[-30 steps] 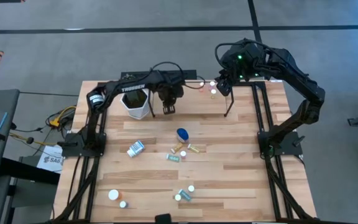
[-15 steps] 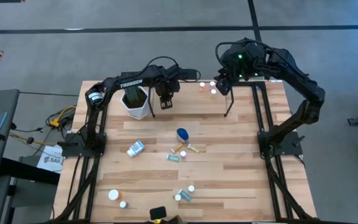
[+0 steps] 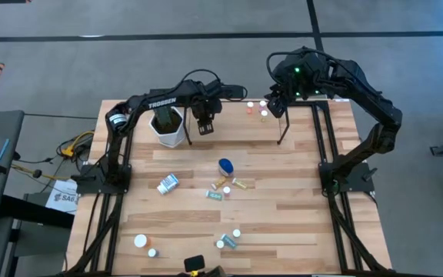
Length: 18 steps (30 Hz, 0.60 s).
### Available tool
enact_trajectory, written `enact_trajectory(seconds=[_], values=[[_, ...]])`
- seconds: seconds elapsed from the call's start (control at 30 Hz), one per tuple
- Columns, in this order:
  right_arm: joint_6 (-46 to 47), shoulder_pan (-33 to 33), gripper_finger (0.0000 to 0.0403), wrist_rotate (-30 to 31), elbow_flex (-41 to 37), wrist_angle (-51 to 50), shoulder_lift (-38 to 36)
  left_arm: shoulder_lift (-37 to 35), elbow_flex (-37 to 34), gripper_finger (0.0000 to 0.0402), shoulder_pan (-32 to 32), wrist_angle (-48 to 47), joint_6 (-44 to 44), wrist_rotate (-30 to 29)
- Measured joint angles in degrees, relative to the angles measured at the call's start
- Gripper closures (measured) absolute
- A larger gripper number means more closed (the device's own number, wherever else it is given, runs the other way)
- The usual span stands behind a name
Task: Pick and place medicine bottles onto shelf by color
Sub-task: Put the yellow pill bottle on the shelf, then put the small blue pill bottle on the shelf
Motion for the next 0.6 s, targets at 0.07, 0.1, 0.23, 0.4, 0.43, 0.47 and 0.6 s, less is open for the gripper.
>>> enact_trajectory(seconds=[0.07, 0.1, 0.23, 0.4, 0.43, 0.47, 0.6], values=[[0.0, 0.0, 0.0207, 0.0, 0.0, 0.01, 0.0, 0.0, 0.0, 0.0261, 0.0, 0.05, -0.29, -0.01], [0.0, 0.0, 0.0207, 0.0, 0.0, -0.01, 0.0, 0.0, 0.0, 0.0259, 0.0, 0.05, -0.46, 0.0], [0.0, 0.0, 0.0207, 0.0, 0.0, -0.01, 0.0, 0.0, 0.0, 0.0252, -0.07, 0.09, -1.46, -0.04], [0.0, 0.0, 0.0207, 0.0, 0.0, -0.01, 0.0, -0.02, 0.39, 0.0242, -0.07, -0.3, -2.49, 0.0], [0.0, 0.0, 0.0207, 0.0, 0.0, -0.01, 0.0, -0.02, 0.94, 0.024, -0.07, -0.66, -2.49, -0.02], [0.0, 0.0, 0.0207, 0.0, 0.0, -0.01, 0.0, -0.04, 1.57, 0.0237, -0.07, -0.8, -2.39, -0.32], [0.0, 0.0, 0.0207, 0.0, 0.0, -0.01, 0.0, -0.15, 4.33, 0.0232, -0.09, -1.56, -1.44, -2.48]])
